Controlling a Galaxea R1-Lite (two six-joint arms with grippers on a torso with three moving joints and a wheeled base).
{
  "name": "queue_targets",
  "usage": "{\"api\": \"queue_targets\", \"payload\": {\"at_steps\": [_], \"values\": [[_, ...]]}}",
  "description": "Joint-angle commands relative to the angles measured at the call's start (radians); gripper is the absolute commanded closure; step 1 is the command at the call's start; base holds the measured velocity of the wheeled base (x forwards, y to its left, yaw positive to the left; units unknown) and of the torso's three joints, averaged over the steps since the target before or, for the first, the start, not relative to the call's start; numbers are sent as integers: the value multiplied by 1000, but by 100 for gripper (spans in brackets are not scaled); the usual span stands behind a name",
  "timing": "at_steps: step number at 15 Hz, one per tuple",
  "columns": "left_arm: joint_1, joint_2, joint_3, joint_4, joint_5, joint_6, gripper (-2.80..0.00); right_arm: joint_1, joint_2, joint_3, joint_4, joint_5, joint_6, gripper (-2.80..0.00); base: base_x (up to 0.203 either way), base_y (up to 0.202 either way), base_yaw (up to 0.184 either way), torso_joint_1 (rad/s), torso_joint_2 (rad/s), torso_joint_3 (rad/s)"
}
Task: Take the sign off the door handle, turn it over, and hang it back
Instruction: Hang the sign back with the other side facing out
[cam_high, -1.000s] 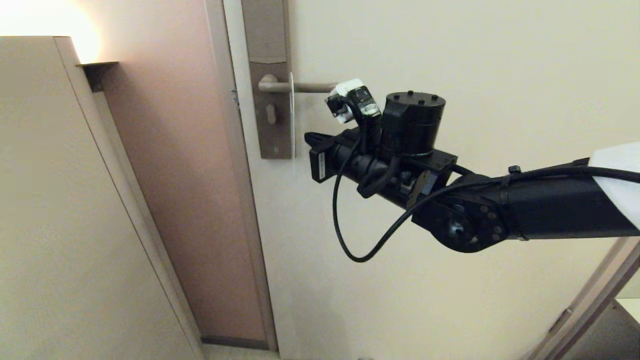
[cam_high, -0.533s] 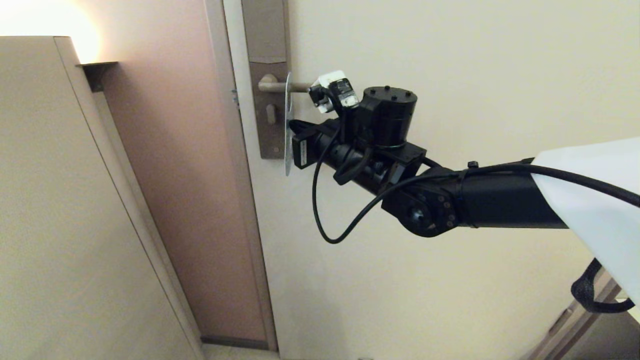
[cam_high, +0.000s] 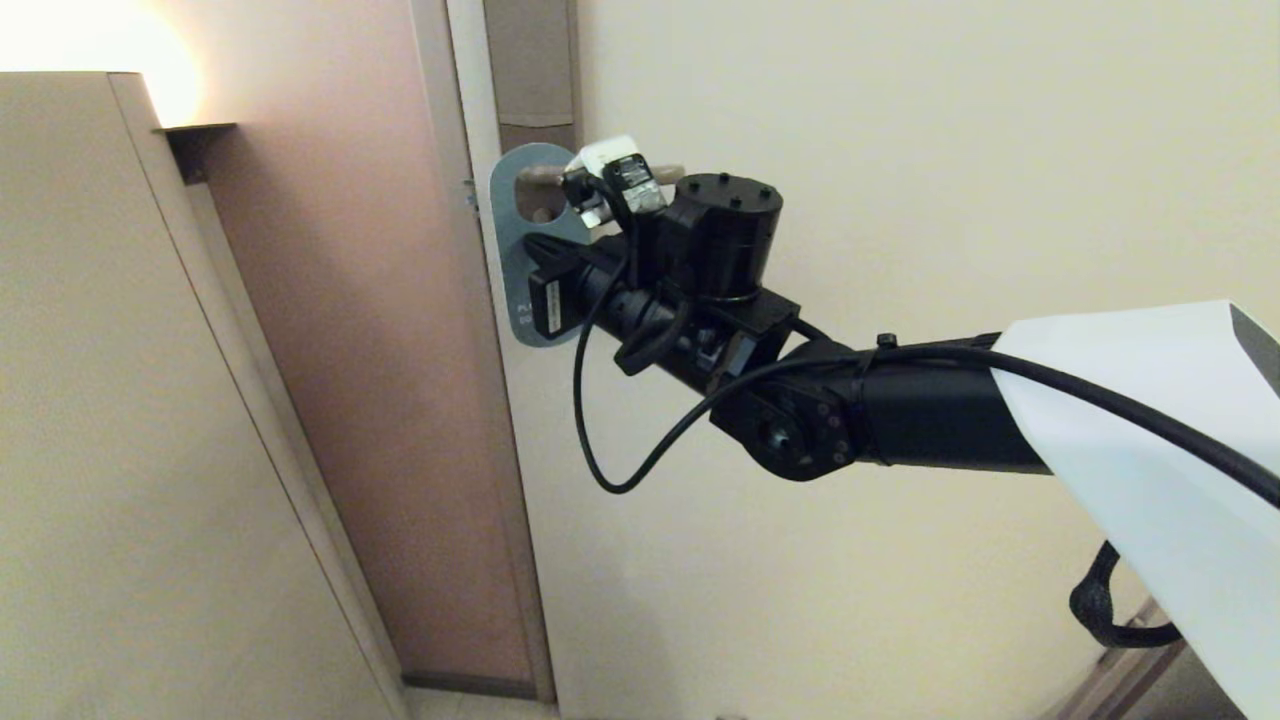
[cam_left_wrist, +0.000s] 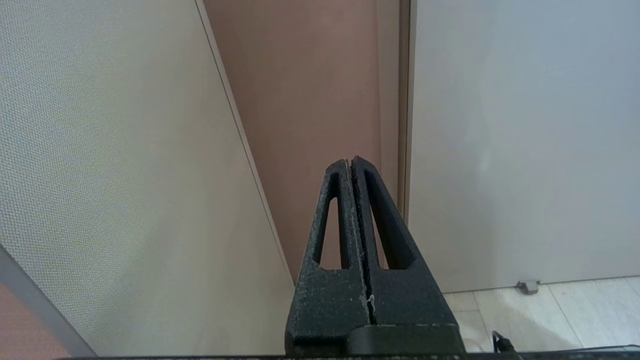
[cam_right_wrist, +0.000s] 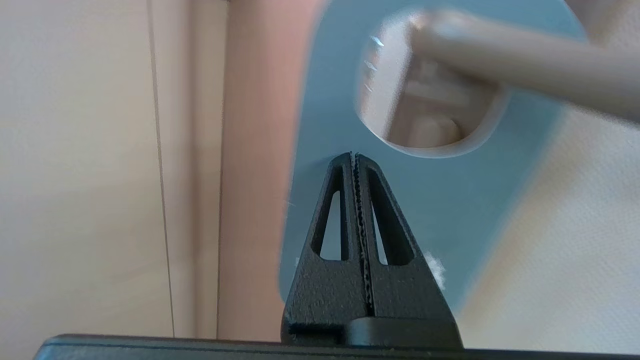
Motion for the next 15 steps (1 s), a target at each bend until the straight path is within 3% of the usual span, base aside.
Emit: {"api": "queue_targets", "payload": {"at_steps": [1, 15], "values": [[0, 1, 0, 1, 0, 0, 0, 10, 28, -30, -5, -1, -5, 0, 0, 0, 0, 0, 0, 0], [0, 1, 0, 1, 0, 0, 0, 21, 128, -175, -11, -24, -6, 0, 0, 0, 0, 0, 0, 0]]}}
